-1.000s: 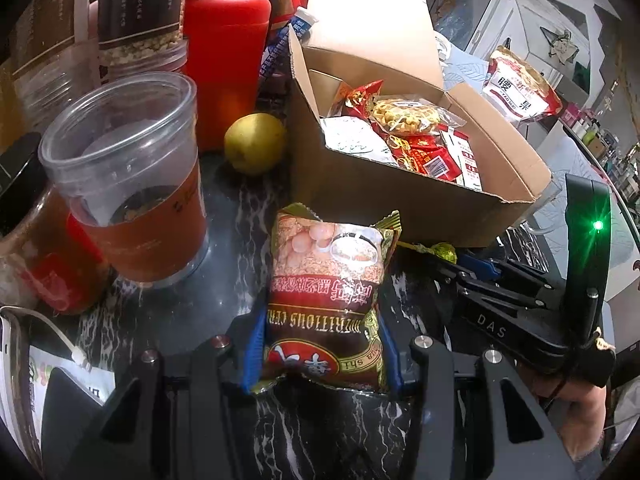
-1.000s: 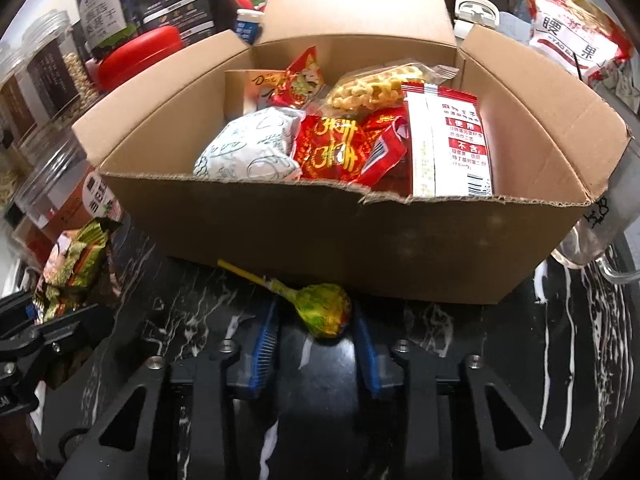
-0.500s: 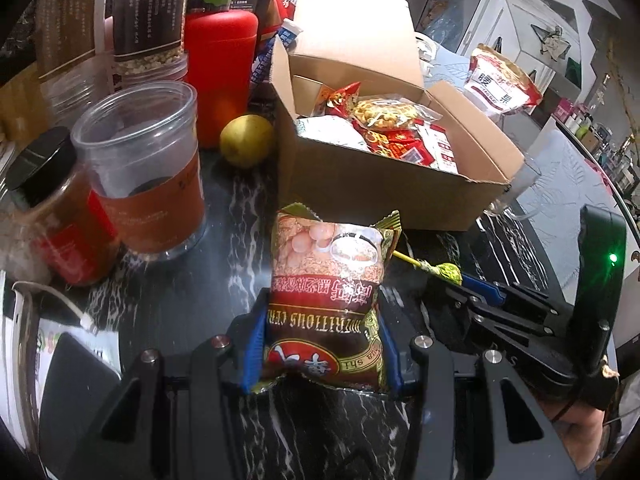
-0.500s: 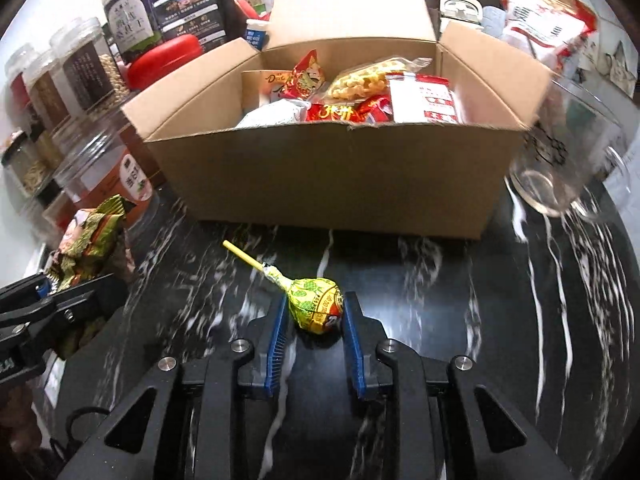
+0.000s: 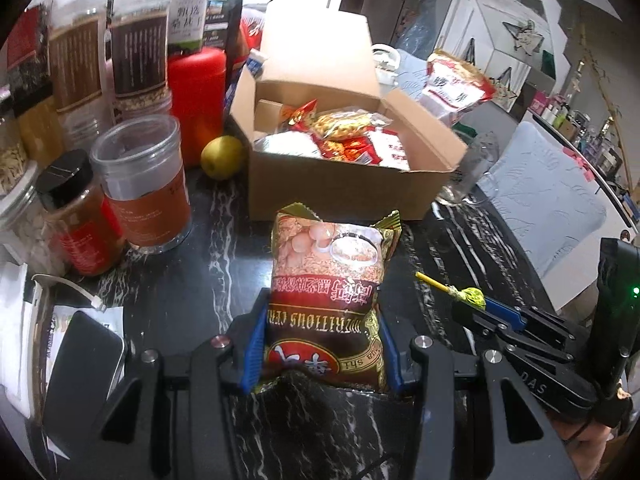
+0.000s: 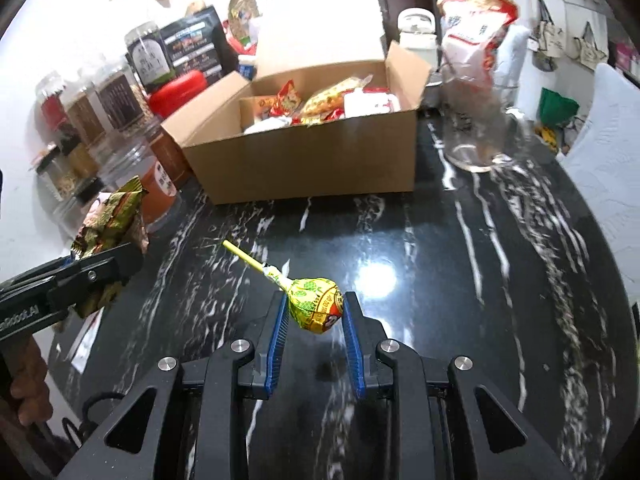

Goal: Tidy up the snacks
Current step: 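Lift both held snacks and carry them over the cardboard box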

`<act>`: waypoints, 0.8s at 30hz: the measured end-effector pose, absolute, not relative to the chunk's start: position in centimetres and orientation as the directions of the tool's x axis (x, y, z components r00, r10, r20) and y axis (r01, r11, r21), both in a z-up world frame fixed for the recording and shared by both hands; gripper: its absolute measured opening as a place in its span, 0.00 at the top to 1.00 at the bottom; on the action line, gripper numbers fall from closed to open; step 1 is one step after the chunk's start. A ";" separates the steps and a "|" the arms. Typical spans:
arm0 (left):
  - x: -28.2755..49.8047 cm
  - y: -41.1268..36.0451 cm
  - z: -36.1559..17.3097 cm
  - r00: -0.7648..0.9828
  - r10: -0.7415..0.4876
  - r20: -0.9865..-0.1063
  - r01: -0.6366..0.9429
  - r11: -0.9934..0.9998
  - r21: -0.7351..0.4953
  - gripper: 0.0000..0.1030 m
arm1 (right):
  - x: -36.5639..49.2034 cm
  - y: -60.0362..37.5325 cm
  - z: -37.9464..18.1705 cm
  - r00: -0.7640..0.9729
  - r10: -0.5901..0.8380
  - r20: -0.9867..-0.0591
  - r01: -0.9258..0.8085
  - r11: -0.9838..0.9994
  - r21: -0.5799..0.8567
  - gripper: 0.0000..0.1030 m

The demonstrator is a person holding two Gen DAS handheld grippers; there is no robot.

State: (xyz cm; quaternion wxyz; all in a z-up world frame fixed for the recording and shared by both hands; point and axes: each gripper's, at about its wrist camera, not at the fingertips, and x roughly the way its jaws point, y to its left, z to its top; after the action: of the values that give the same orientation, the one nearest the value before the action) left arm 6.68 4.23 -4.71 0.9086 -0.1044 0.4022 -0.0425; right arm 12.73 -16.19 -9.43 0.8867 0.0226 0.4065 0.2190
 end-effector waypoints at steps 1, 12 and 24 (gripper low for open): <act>6.3 4.1 -4.4 0.678 -0.164 -0.716 0.000 0.975 -0.223 0.54 | 12.1 -16.5 -9.1 0.581 0.410 -0.703 -0.367 0.903 0.223 0.74; 4.1 2.4 0.1 0.745 -0.188 -0.640 0.075 0.977 -0.199 0.54 | 8.4 -18.7 -4.7 0.657 0.446 -0.607 -0.375 0.893 0.250 0.74; 6.6 2.2 4.3 0.800 -0.191 -0.569 0.100 0.977 -0.188 0.54 | 9.1 -19.1 -0.6 0.716 0.473 -0.514 -0.418 0.880 0.226 0.74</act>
State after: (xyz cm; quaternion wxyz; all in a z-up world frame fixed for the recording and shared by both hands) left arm 6.59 2.21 4.26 0.9458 -0.0744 0.3066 -0.0768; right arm 9.08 -19.14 -0.56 0.9250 0.0468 0.2901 0.2408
